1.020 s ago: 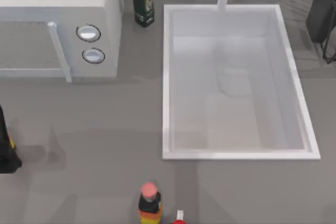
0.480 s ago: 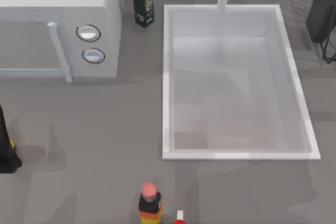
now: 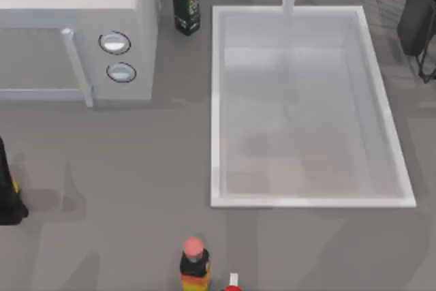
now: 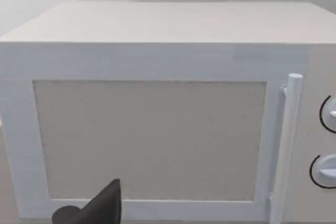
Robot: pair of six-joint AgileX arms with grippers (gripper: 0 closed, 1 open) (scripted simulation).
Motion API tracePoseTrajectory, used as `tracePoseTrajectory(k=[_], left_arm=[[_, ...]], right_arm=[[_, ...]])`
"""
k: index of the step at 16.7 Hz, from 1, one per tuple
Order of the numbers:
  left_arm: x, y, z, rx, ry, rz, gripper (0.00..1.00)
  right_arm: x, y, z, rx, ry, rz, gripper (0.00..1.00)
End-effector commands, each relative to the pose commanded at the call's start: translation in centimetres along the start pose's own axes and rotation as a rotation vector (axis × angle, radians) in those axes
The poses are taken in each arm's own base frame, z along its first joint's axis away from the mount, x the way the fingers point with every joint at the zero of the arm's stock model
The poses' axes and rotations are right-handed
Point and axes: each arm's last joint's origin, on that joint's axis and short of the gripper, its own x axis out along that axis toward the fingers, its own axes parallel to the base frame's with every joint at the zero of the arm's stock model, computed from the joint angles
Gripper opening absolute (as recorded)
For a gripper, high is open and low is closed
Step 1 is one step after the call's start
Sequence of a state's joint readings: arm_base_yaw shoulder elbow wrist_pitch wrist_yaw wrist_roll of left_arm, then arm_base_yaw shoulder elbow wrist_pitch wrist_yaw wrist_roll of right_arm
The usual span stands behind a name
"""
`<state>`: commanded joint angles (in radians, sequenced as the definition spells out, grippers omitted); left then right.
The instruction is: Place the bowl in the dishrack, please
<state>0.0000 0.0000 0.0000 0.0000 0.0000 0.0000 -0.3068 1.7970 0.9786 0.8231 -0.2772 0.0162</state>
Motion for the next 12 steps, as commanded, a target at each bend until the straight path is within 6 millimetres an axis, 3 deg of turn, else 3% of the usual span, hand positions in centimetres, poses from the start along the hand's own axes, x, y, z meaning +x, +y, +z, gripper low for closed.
tracePoseTrajectory(k=[4,12], left_arm=[[0.0,0.0,0.0,0.0,0.0,0.0,1.0],[0.0,0.0,0.0,0.0,0.0,0.0,1.0]], right_arm=[[0.0,0.0,0.0,0.0,0.0,0.0,0.0],[0.0,0.0,0.0,0.0,0.0,0.0,0.6]])
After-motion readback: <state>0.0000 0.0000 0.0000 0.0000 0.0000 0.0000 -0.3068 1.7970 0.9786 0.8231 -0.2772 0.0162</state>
